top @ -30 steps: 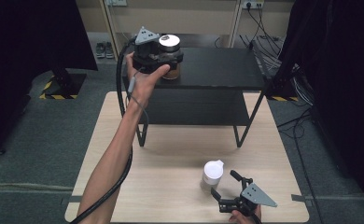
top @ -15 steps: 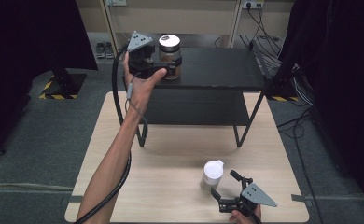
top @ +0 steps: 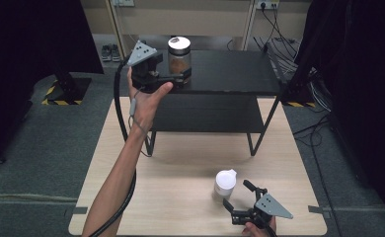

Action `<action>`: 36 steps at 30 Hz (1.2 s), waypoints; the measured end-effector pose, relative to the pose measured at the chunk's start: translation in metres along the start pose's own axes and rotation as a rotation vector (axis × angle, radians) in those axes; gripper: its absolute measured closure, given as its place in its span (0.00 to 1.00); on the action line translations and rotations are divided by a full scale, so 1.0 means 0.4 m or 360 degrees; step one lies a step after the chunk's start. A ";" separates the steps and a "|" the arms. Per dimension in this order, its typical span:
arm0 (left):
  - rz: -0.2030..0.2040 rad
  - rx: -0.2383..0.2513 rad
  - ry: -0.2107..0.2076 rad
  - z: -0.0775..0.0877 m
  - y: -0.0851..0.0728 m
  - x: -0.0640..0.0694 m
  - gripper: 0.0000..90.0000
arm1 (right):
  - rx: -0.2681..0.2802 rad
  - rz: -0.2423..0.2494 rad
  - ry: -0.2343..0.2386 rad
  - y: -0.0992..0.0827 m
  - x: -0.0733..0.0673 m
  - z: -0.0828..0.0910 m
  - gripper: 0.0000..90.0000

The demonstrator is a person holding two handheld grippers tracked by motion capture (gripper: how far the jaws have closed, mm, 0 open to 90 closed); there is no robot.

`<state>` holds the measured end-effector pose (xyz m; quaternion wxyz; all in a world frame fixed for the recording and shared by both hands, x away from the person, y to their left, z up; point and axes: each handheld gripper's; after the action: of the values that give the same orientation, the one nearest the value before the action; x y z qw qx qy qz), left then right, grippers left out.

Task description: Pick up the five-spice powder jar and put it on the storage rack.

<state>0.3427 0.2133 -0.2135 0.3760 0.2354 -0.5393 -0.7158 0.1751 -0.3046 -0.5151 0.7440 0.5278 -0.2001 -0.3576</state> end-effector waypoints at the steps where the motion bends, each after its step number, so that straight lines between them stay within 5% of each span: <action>1: -0.0004 0.0005 -0.0002 0.004 -0.007 0.002 0.00 | 0.0000 0.0000 0.0000 0.000 0.000 0.000 0.00; 26: -0.0047 0.0072 -0.0024 0.063 -0.172 0.049 0.00 | 0.0004 -0.0017 0.0003 -0.001 0.002 -0.001 0.00; 36: -0.0022 0.0048 -0.0037 0.043 -0.257 0.071 0.00 | 0.0007 -0.0011 0.0003 -0.002 0.002 -0.001 0.00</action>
<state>0.2832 0.2150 -0.3039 0.3611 0.2365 -0.5526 -0.7129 0.1756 -0.3051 -0.5159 0.7419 0.5303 -0.1984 -0.3592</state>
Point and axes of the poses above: each handheld gripper's, and its own axes: z roughly backward along the jaws, y roughly out of its top, x roughly to its right, and after that the axes turned 15 degrees about -x, right-handed
